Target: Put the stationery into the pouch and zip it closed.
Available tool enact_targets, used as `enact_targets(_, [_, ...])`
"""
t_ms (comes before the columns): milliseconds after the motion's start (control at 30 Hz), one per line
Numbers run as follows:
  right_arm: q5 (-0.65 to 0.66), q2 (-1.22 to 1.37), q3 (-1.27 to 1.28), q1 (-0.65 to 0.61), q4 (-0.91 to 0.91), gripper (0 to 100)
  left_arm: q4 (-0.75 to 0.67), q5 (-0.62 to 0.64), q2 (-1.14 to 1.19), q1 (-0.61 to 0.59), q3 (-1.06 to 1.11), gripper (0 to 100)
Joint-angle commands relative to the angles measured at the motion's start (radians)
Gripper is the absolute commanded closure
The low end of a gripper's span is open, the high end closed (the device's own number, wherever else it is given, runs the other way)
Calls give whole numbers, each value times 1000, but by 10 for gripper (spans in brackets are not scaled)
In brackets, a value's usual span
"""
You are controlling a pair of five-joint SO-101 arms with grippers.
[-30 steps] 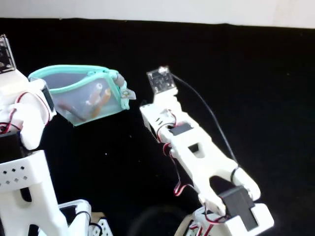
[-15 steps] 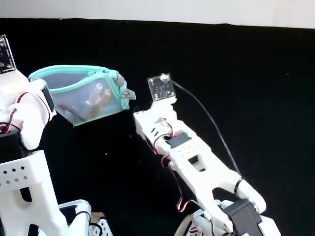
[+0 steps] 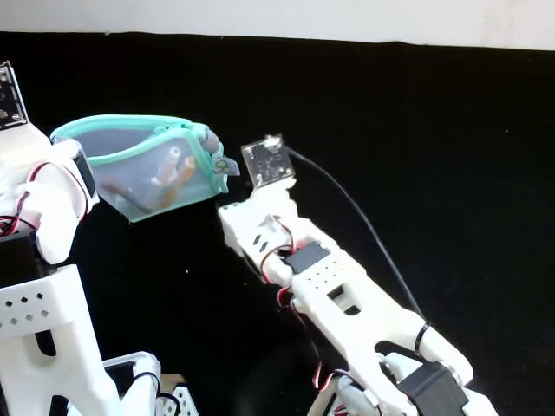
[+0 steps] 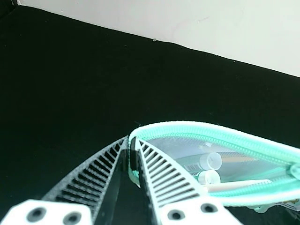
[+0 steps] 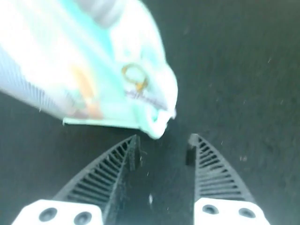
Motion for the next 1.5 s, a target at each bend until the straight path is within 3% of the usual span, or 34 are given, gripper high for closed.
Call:
enact_targets(0, [-6,-45,-16,-19,151,713,15,-6,85,12,24,993])
enact_targets(200, [-15,-93,-18,-7,193,666,15,-6,85,12,24,993])
enact_targets(500, [-218,-93,-143,-7,193,666,15,-6,85,12,24,993])
enact_targets(800, [-259,-65,-156,-22,191,666,15,-6,85,12,22,993])
enact_targets(1000, [-261,27,-151,-25,5,666,15,-6,85,12,22,993])
enact_targets(1467, [-255,179,-168,-22,-168,666,15,-6,85,8,21,993])
